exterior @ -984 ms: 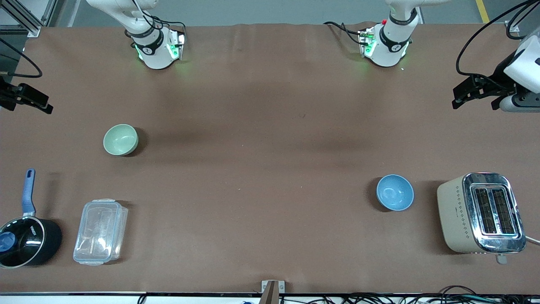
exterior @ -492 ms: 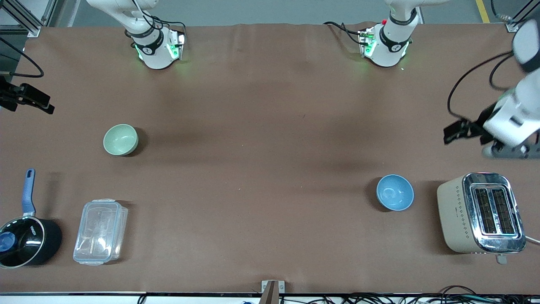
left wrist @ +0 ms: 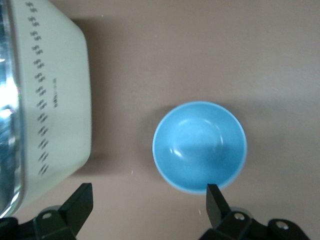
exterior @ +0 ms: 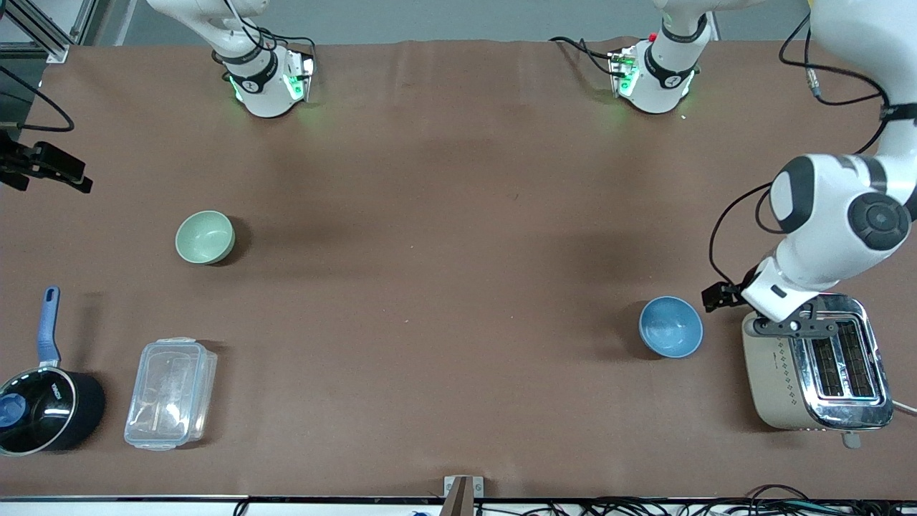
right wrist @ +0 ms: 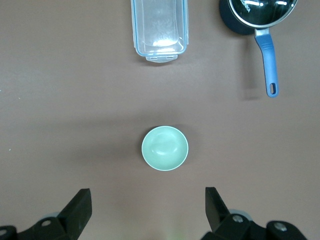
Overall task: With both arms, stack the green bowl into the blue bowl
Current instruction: 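Grasp the blue bowl with the left gripper while the right gripper reaches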
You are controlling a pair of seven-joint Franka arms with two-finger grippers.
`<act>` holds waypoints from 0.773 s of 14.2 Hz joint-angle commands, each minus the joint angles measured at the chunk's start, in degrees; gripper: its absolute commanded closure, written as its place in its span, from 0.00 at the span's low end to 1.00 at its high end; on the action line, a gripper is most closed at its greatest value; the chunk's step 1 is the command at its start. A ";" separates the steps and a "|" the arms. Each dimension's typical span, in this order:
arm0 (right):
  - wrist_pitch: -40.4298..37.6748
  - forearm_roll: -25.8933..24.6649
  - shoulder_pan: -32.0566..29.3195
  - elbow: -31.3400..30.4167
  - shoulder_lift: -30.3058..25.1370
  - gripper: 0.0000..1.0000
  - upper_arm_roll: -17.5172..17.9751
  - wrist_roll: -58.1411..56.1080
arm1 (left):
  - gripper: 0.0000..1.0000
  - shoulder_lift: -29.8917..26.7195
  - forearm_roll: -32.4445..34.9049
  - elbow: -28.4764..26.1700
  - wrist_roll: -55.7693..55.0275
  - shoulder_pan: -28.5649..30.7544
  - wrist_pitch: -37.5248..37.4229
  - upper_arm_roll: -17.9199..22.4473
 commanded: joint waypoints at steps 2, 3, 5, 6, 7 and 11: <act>3.56 2.66 -2.67 -5.17 -0.30 0.00 -2.72 -1.82 | 0.01 7.21 1.08 0.39 -0.89 0.85 9.15 -0.04; 5.23 3.27 -2.75 -7.27 -0.21 0.00 -4.47 -3.31 | 0.06 8.62 1.08 0.39 -1.41 0.85 10.66 -0.04; 9.79 6.69 -2.58 -12.71 -0.21 0.01 -8.95 -11.46 | 0.19 10.82 1.08 0.56 -1.59 0.77 11.55 -0.04; 13.12 7.66 -2.49 -16.31 -0.21 0.01 -10.97 -14.80 | 0.29 11.44 1.08 0.56 -1.59 0.68 11.55 -0.04; 16.90 7.76 -2.49 -19.91 -0.21 0.01 -11.95 -16.49 | 0.38 11.88 1.08 0.56 -1.51 0.68 11.55 -0.04; 29.12 9.52 -2.58 -30.30 1.36 0.02 -13.28 -17.65 | 0.92 13.20 1.17 0.91 -0.98 0.68 11.11 -0.22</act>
